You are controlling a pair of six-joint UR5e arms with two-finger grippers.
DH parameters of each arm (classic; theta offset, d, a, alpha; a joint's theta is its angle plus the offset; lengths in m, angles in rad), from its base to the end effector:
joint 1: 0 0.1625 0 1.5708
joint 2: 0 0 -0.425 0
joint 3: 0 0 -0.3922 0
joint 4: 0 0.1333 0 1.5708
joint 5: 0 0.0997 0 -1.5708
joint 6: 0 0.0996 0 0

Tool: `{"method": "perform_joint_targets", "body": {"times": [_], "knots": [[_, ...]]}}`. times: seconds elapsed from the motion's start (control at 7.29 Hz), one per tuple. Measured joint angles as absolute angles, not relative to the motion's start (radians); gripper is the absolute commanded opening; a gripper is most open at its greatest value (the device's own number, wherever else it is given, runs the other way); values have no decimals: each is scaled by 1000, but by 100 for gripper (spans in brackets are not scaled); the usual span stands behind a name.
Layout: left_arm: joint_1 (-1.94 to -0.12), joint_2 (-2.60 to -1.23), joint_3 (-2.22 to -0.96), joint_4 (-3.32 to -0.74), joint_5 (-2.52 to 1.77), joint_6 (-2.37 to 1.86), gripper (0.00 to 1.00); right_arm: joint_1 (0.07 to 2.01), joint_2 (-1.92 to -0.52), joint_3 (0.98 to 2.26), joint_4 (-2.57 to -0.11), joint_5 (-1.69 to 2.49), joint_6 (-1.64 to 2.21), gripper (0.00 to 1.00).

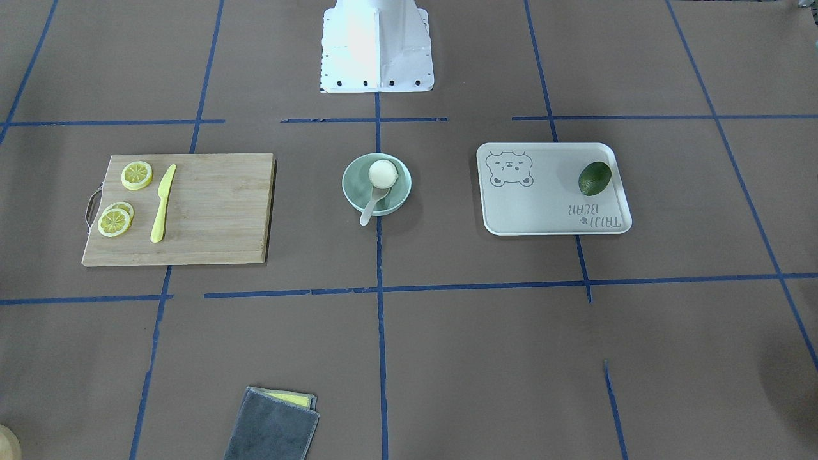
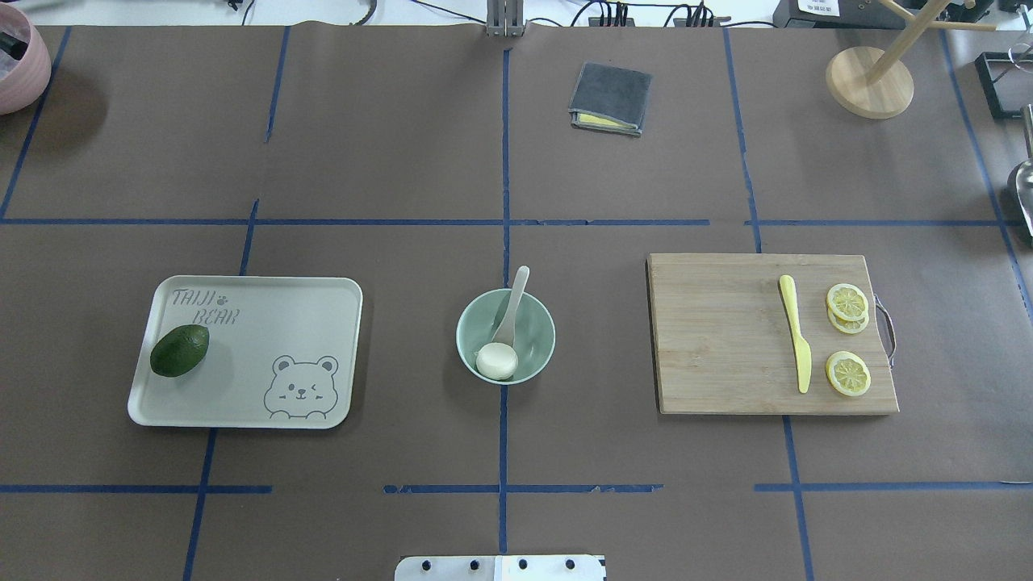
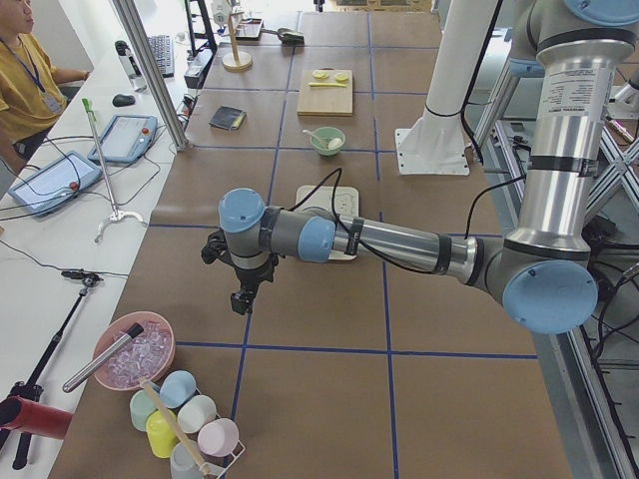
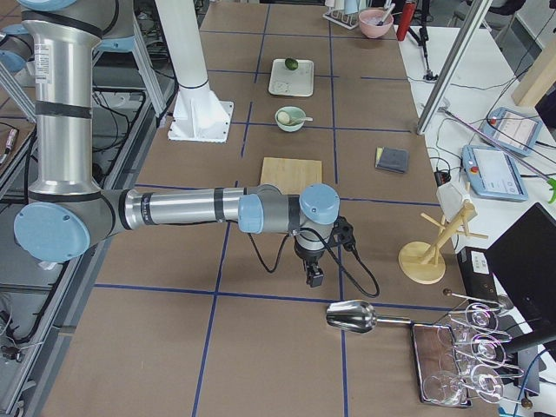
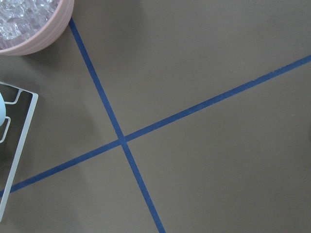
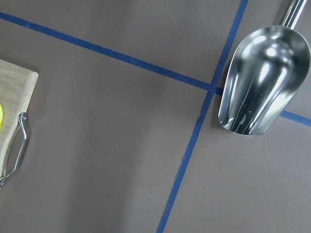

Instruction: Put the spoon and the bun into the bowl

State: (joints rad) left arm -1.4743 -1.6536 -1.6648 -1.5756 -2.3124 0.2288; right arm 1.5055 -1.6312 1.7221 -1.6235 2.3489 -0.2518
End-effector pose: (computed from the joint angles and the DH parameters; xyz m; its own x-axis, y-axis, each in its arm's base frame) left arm -0.0144 -0.5364 0.5713 0.6819 0.4095 -0.6061 -0.2561 0.9098 0.3266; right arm 0.0328 -0.4704 0.6182 0.6704 -0.3194 0.6698 0.2398 0.9475 0.2117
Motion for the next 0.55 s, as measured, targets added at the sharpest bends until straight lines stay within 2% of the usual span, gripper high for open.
{"method": "perform_joint_targets", "body": {"times": [0.55], "knots": [[-1491,-1618,-1654,-1558,-2326,153,100,1506,-1612,1705,-1628,2366,-241,100]]}}
